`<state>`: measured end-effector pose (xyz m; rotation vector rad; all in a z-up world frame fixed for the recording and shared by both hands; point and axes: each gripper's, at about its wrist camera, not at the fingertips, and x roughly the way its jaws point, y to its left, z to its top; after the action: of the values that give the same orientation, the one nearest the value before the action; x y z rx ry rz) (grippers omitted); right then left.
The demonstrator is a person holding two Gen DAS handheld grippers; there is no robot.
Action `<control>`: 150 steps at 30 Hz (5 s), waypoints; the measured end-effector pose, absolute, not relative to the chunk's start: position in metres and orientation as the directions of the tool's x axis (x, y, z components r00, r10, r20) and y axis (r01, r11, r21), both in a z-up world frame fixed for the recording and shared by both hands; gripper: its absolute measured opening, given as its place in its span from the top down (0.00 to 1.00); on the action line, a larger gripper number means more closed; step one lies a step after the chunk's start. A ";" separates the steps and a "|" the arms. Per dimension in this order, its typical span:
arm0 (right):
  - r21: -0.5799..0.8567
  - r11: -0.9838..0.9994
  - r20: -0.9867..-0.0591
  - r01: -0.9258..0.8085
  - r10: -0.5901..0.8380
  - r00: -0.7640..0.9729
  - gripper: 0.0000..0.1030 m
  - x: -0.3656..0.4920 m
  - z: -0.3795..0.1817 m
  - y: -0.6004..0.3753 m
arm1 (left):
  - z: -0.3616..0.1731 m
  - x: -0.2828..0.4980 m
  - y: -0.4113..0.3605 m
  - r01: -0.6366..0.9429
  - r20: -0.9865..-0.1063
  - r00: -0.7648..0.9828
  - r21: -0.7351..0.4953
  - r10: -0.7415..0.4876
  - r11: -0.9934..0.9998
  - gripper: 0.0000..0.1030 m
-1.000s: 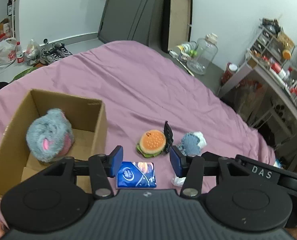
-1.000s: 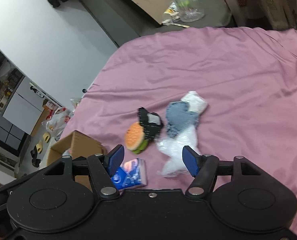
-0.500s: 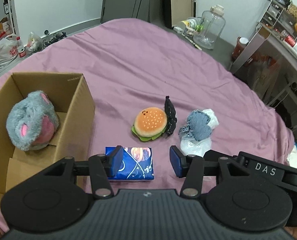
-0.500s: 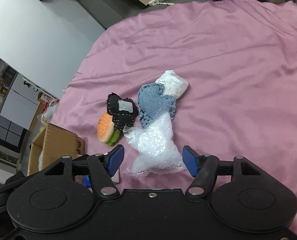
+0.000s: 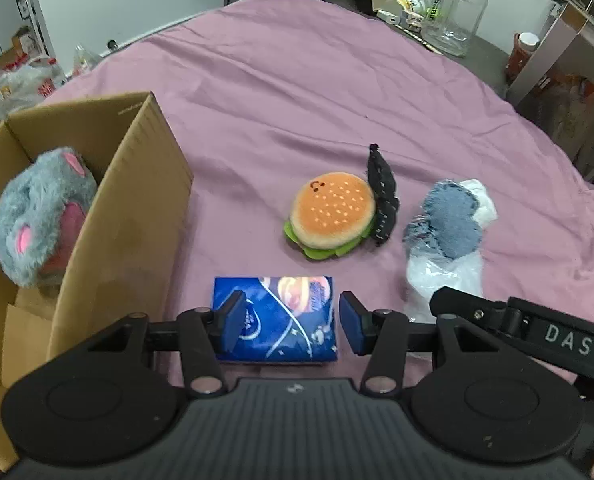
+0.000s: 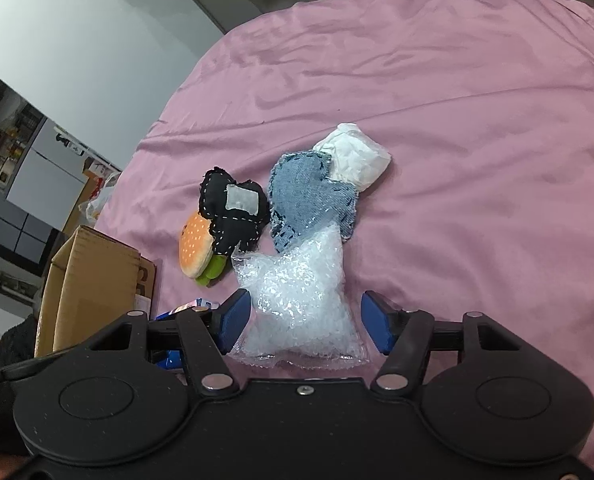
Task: Organize soft objects
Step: 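Move the left tool to the blue tissue pack and close on it, then lift the tissue pack with the left tool while the right tool grasps the bubble-wrap bag, then carry the tissue pack and bubble-wrap bag toward the box with both tools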
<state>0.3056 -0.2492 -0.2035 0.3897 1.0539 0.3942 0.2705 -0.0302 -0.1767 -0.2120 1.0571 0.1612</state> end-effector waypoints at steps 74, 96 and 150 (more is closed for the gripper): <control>0.379 0.925 -0.743 0.028 0.286 0.605 0.69 0.221 -0.147 -0.263 | -0.183 0.237 -0.027 -0.157 -0.837 0.546 -0.140 -0.032 0.978 0.50; 0.403 0.913 -0.756 0.060 0.295 0.584 0.69 0.234 -0.167 -0.269 | -0.210 0.237 -0.052 -0.172 -0.842 0.527 0.021 0.110 0.985 0.10; 0.439 0.898 -0.755 0.009 0.363 0.545 0.68 0.247 -0.182 -0.262 | -0.182 0.222 -0.025 -0.509 -0.749 0.608 -0.113 0.264 0.853 0.45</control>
<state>0.2469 -0.2623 -0.1823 0.4208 0.9785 0.2175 0.2221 -0.0251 -0.1818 -0.3316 0.8009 0.4561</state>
